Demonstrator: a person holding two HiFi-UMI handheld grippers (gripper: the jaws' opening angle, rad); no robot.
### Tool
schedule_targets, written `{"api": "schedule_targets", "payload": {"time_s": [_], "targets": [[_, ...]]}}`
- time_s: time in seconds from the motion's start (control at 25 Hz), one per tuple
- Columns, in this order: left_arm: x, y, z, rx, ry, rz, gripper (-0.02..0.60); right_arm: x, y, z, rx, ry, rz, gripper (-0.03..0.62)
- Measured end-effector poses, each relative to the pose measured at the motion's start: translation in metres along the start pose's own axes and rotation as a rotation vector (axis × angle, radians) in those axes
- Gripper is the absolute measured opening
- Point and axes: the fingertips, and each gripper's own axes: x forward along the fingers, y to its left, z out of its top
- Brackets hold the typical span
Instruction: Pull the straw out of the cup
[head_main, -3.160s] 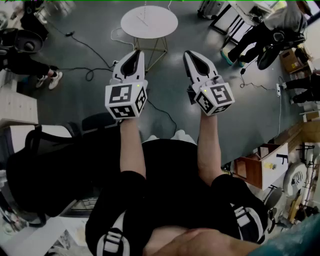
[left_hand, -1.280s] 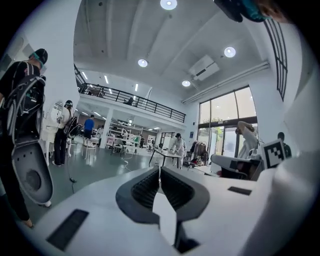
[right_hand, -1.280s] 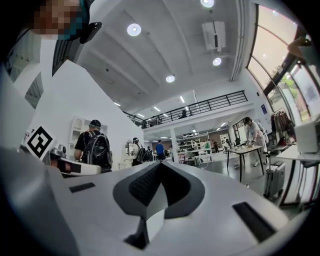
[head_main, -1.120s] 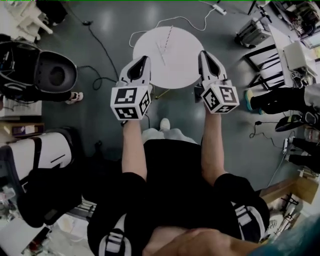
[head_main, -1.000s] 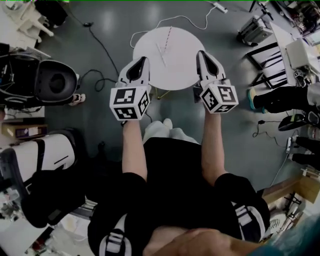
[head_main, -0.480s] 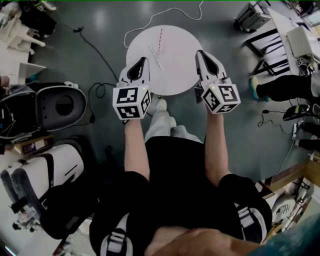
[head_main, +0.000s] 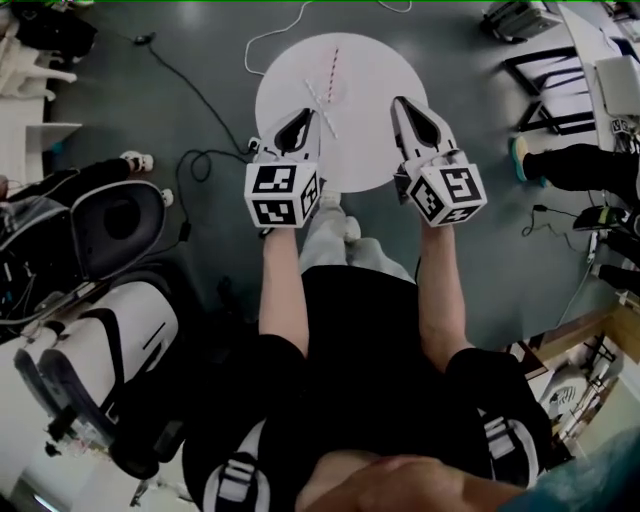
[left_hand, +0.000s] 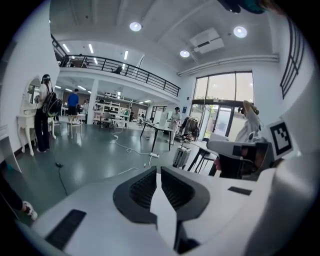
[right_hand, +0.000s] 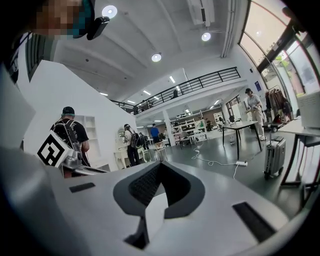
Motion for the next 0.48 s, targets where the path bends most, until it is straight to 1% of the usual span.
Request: {"api": "schedule_targets", "payload": {"time_s": [0.08, 0.24, 0.36, 0.48], "targets": [[0.015, 0.007, -0.004, -0.028, 0.015, -0.018, 0.016, 0.013, -0.003, -0.005, 0.0, 0.02, -0.003, 0.015], [0.038, 0.018, -0.012, -0.029, 0.056, -0.034, 0.021, 0.029, -0.01, -0.013, 0.008, 0.052, -0.019, 0.015], [0.06, 0.025, -0.02, -0.053, 0.092, -0.06, 0.035, 0.042, -0.016, -0.02, 0.014, 0.078, -0.026, 0.014], [0.082, 0.032, -0.029, -0.054, 0.127, -0.063, 0.044, 0.053, -0.023, -0.028, 0.023, 0.105, -0.031, 0.015]]}}
